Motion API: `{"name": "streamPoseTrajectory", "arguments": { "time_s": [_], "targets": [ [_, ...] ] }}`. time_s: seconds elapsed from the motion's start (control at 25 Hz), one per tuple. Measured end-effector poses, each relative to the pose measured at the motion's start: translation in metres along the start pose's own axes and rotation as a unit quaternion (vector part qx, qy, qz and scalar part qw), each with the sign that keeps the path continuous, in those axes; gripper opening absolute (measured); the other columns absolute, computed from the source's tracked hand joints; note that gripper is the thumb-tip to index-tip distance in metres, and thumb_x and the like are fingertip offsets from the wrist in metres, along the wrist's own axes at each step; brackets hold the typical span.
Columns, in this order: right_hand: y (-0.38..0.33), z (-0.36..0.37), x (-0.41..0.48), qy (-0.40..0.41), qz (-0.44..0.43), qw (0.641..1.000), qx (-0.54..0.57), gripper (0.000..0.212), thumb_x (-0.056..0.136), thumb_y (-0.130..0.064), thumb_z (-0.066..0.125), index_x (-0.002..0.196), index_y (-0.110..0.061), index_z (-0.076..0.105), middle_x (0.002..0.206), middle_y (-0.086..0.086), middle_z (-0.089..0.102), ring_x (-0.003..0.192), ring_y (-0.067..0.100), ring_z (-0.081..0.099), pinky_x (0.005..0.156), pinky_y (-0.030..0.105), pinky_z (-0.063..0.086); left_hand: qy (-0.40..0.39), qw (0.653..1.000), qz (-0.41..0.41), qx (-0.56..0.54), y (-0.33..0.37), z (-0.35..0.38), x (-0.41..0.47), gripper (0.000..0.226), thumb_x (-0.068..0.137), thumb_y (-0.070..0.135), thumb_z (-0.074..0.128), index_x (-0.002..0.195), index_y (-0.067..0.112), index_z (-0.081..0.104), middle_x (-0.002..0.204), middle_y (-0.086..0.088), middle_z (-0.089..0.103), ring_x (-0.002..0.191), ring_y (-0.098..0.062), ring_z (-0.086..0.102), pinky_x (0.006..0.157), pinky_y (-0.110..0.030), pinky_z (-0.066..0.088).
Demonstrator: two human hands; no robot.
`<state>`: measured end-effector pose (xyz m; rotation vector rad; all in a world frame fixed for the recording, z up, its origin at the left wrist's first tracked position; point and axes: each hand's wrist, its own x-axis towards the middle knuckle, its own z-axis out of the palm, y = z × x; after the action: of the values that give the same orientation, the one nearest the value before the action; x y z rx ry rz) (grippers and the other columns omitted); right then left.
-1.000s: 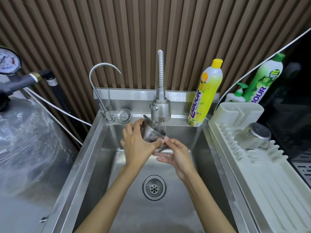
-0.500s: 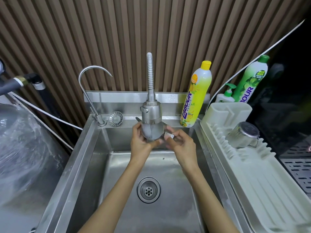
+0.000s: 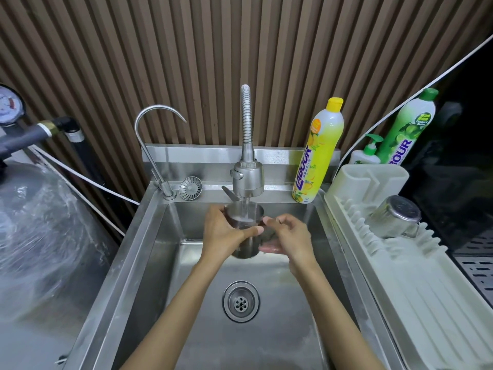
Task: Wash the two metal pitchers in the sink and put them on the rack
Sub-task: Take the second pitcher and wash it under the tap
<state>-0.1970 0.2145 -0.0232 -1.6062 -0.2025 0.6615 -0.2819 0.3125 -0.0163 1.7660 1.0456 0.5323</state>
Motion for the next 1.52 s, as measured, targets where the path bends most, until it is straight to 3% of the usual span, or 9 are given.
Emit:
{"name": "streamPoseTrajectory", "arguments": {
  "time_s": [0.12,0.24,0.44,0.72,0.88,1.04,1.12,1.32,1.52],
  "targets": [
    [-0.009,0.008,-0.001,0.07,-0.191,0.927,-0.314,0.009,0.081,-0.026,0.063,0.086,-0.019,0.063,0.094,0.009,0.071,0.087,0.031,0.066,0.078,0.039,0.051,-0.134,0.986,-0.065,-0.08,-0.015,0.006,0.015,0.061,0.039,0.024,0.089,0.094,0.017,0.062,0.099,-0.002,0.069,0.097,-0.022,0.064,0.086,-0.033,0.051],
    [-0.012,0.019,0.004,0.065,-0.328,0.824,-0.457,0.018,0.084,-0.02,0.056,0.098,-0.011,0.06,0.101,0.013,0.066,0.087,0.039,0.063,0.065,0.036,0.041,-0.165,0.982,-0.086,-0.035,-0.023,0.011,0.034,0.065,0.041,0.02,0.081,0.102,0.011,0.06,0.102,-0.007,0.069,0.099,-0.026,0.064,0.087,-0.037,0.054],
    [-0.01,0.031,0.024,0.07,-0.461,0.697,-0.545,0.021,0.052,-0.001,0.077,0.064,-0.005,0.06,0.057,0.011,0.062,0.051,0.034,0.062,0.03,0.026,0.038,-0.161,0.982,-0.089,0.037,-0.023,0.007,0.051,0.056,0.069,-0.003,0.07,0.121,0.007,0.051,0.103,-0.003,0.052,0.096,-0.019,0.047,0.076,-0.023,0.038],
    [0.0,0.028,0.041,0.066,-0.506,0.656,-0.555,0.034,0.04,0.004,0.081,0.068,-0.008,0.064,0.061,0.009,0.062,0.07,0.031,0.068,0.03,0.023,0.039,-0.171,0.98,-0.095,-0.04,-0.037,0.009,0.063,0.046,0.079,-0.011,0.052,0.124,-0.001,0.055,0.102,-0.011,0.059,0.097,-0.026,0.054,0.062,-0.02,0.036],
    [0.003,0.019,0.046,0.032,-0.496,0.711,-0.497,0.021,0.058,0.006,0.072,0.073,-0.003,0.059,0.075,0.016,0.065,0.075,0.037,0.066,0.041,0.033,0.047,-0.18,0.978,-0.08,-0.072,-0.043,0.009,0.062,0.053,0.078,-0.016,0.043,0.126,0.004,0.052,0.091,-0.008,0.057,0.089,-0.02,0.048,0.063,-0.022,0.038],
    [0.008,-0.003,0.058,0.041,-0.233,0.941,-0.243,0.005,0.077,-0.016,0.069,0.079,-0.017,0.065,0.093,0.003,0.073,0.085,0.023,0.068,0.082,0.04,0.055,-0.192,0.969,-0.068,-0.142,-0.049,0.011,0.048,0.078,0.071,-0.016,0.063,0.138,0.012,0.034,0.129,-0.005,0.053,0.118,-0.019,0.05,0.095,-0.03,0.043],
    [0.011,-0.01,0.049,0.001,-0.1,0.994,-0.036,0.016,0.079,-0.011,0.068,0.068,-0.015,0.058,0.094,0.003,0.07,0.089,0.02,0.067,0.085,0.037,0.057,-0.169,0.97,-0.028,-0.174,-0.046,0.016,0.033,0.088,0.067,-0.008,0.073,0.14,0.015,0.029,0.133,0.002,0.048,0.126,-0.014,0.044,0.098,-0.022,0.038],
    [0.022,-0.007,0.015,-0.137,-0.022,0.972,0.192,0.02,0.086,-0.006,0.058,0.069,-0.011,0.048,0.108,0.018,0.067,0.085,0.027,0.069,0.085,0.033,0.057,-0.023,0.987,0.151,-0.055,-0.022,0.009,0.011,0.089,0.058,0.012,0.084,0.134,0.017,0.038,0.128,-0.001,0.055,0.12,-0.016,0.05,0.094,-0.015,0.038],
    [0.013,-0.006,0.006,-0.077,0.017,0.996,0.032,0.017,0.085,-0.021,0.064,0.078,-0.007,0.056,0.089,0.015,0.069,0.062,0.028,0.07,0.067,0.037,0.062,0.017,0.983,0.11,0.145,-0.014,-0.004,-0.004,0.077,0.055,0.061,0.075,0.119,0.024,0.052,0.119,0.003,0.062,0.113,-0.019,0.055,0.096,-0.035,0.045]
  ]
}}
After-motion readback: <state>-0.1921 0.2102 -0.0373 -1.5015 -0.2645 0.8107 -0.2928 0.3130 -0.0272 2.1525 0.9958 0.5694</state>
